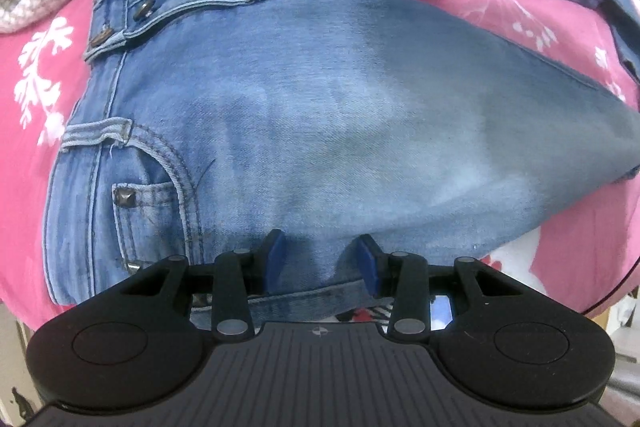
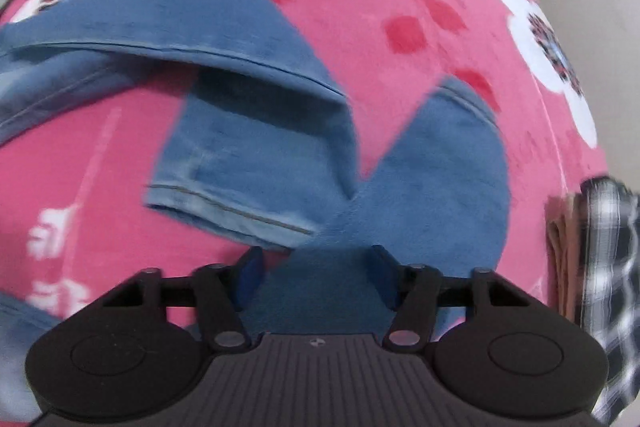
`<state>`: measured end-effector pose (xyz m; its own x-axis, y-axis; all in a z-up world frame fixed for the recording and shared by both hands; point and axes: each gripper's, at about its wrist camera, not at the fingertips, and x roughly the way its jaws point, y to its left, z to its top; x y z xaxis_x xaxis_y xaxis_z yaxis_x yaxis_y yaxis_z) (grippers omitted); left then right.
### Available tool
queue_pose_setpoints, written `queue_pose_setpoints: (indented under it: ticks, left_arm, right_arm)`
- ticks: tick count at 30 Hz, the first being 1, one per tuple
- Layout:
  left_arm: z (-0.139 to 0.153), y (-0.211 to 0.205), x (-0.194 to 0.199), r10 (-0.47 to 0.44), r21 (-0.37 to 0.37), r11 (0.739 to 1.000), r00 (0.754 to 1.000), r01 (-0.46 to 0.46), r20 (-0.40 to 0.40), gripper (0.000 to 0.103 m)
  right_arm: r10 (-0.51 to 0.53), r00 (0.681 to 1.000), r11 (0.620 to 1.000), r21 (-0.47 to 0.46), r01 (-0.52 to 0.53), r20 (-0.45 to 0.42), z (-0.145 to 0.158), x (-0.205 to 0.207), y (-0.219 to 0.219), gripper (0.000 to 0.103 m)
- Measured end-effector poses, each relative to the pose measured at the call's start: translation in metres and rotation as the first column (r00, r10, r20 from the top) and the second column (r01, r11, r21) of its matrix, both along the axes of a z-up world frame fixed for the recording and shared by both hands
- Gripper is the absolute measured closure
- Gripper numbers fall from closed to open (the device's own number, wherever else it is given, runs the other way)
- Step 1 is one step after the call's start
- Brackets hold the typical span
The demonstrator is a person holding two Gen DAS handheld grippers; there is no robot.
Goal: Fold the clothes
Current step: 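Open both grippers and release the jeans onto the bed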
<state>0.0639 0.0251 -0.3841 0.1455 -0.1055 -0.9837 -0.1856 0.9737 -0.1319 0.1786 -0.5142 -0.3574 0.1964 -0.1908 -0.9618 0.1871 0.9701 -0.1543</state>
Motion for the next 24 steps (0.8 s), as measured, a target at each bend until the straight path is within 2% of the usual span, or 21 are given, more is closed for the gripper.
queue_pose_setpoints:
  ticks: [1,3,5,7,10,12,13,17,18,20,21,22,24]
  left_arm:
    - [-0.001,0.0,0.001,0.001,0.001,1.0,1.0,-0.001,-0.004,0.063]
    - [-0.002,0.0,0.003,0.003,0.001,1.0,1.0,-0.003,-0.012,0.063]
    - [-0.002,-0.001,0.005,0.003,-0.001,1.0,1.0,-0.003,-0.017,0.063]
    - [-0.001,-0.002,0.008,0.003,-0.004,1.0,1.0,-0.003,-0.022,0.063]
    - [-0.002,-0.001,0.009,0.005,-0.008,1.0,0.999,-0.005,-0.032,0.063]
    - [-0.004,-0.003,0.013,-0.001,-0.009,1.0,0.999,0.001,-0.039,0.063]
    - [-0.004,-0.004,0.014,-0.002,-0.009,1.0,0.999,0.002,-0.043,0.063]
    - [-0.006,-0.007,0.019,-0.008,-0.006,1.0,0.998,0.007,-0.058,0.063]
    - [-0.007,-0.007,0.021,-0.009,-0.005,1.0,0.998,0.009,-0.061,0.063]
    - [-0.009,-0.008,0.024,-0.006,-0.002,1.0,0.998,0.006,-0.068,0.063]
    - [-0.01,-0.009,0.025,-0.005,0.0,1.0,0.997,0.005,-0.071,0.063]
    - [-0.01,-0.01,0.026,-0.004,0.002,1.0,0.997,0.004,-0.074,0.063]
    - [-0.01,-0.012,0.028,-0.003,0.008,1.0,0.997,0.003,-0.077,0.063]
  right_arm:
    - [-0.043,0.999,0.998,0.047,0.042,0.018,0.004,-0.008,-0.009,0.085]
    - [-0.14,0.987,0.983,0.133,0.129,0.075,0.022,-0.031,-0.026,0.09]
    - [-0.237,0.96,0.958,0.201,0.205,0.148,0.044,-0.061,-0.041,0.095]
    - [-0.339,0.917,0.928,0.234,0.29,0.209,0.062,-0.096,-0.054,0.095]
    - [-0.522,0.813,0.842,0.308,0.443,0.258,0.071,-0.156,-0.077,0.095]
    - [-0.608,0.768,0.785,0.295,0.545,0.198,0.059,-0.185,-0.09,0.095]
    - [-0.606,0.773,0.787,0.279,0.55,0.188,0.056,-0.189,-0.091,0.095]
    - [-0.468,0.853,0.88,0.211,0.425,0.232,0.059,-0.172,-0.078,0.092]
    - [-0.403,0.877,0.912,0.193,0.362,0.261,0.063,-0.157,-0.069,0.087]
    - [-0.281,0.912,0.957,0.153,0.245,0.3,0.065,-0.12,-0.052,0.067]
    - [-0.226,0.923,0.972,0.13,0.195,0.31,0.064,-0.102,-0.042,0.05]
    - [-0.172,0.936,0.984,0.107,0.145,0.306,0.06,-0.083,-0.033,0.044]
    - [-0.072,0.963,0.997,0.05,0.061,0.26,0.043,-0.048,-0.016,0.039]
